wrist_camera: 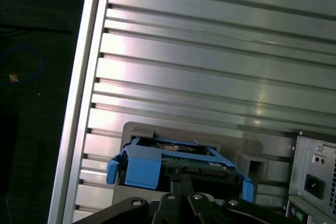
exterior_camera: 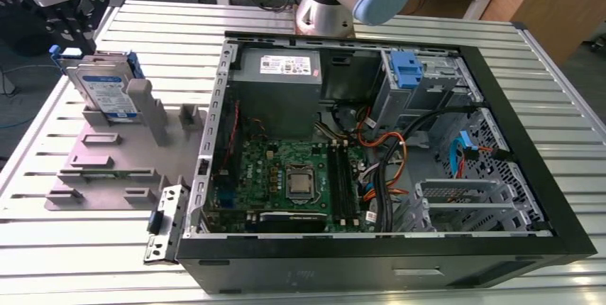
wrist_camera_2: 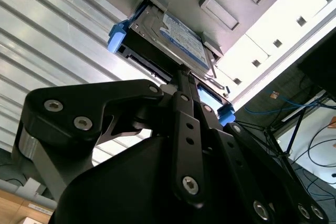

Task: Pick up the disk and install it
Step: 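Pick up the disk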

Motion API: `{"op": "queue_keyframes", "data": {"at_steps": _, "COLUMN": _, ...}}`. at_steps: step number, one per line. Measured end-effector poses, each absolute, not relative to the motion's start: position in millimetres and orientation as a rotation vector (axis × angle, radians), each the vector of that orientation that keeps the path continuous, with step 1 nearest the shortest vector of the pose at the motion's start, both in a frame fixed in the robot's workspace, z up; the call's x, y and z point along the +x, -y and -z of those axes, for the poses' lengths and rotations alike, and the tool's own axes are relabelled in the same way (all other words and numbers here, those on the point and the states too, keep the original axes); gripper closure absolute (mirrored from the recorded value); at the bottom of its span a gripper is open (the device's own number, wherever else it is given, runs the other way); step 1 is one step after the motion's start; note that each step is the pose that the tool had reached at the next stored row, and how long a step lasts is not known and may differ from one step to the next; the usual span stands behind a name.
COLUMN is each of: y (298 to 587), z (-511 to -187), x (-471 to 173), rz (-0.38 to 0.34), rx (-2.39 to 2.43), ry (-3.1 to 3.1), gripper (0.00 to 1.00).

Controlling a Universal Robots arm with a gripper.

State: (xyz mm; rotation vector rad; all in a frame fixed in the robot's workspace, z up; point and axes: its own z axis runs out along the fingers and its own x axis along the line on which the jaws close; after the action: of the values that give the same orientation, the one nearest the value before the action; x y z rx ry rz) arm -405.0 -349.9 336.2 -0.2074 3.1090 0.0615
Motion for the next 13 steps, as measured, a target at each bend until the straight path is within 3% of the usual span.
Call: {"op": "queue_keyframes", "data": {"at_steps": 13, "y": 349.9, "z": -336.3, "x": -405.0, "rz": -0.064, "rx": -0.380, "ry": -3.095, "gripper": 0.89}}
